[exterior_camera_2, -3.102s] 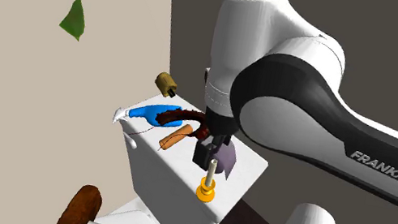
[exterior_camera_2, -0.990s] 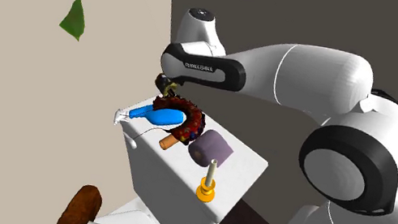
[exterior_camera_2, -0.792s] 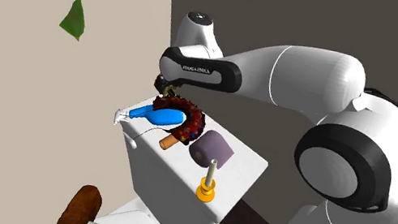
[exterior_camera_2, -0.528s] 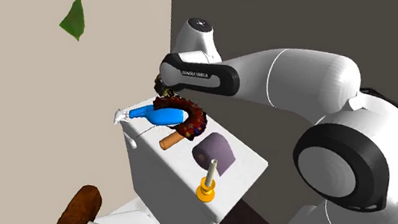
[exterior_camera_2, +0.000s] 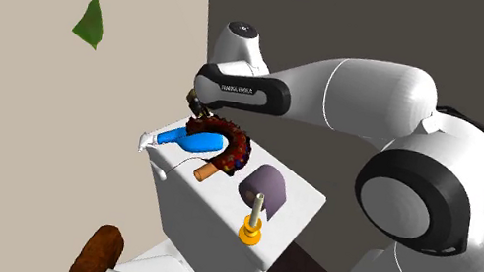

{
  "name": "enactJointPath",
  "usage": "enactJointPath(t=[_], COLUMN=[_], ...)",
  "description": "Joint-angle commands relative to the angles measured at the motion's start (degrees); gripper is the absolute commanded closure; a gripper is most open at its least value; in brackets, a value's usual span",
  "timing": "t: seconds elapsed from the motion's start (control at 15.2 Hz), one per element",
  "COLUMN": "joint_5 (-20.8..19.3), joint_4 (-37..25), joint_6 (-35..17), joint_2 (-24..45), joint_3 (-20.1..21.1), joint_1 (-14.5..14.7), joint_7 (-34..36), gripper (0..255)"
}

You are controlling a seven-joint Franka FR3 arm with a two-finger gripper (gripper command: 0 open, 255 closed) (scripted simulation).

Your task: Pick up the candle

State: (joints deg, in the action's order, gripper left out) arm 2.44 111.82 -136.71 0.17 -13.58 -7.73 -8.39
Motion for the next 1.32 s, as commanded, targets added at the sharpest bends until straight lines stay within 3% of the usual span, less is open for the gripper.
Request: enactJointPath(t=[0.0,0.2,1.25], joint_5=[0.4,-0.3,-1.1], joint_4=[0.2,1.2,-8.8], joint_6=[-0.6,-0.3,11.1], joint_2=[2.0,0.7,-0.8], joint_3=[-0.8,-0.5,0.0], joint_1=[-0.7,-0.5,-0.9], joint_7=[-0.4,0.6,1.3], gripper=[255,255,255])
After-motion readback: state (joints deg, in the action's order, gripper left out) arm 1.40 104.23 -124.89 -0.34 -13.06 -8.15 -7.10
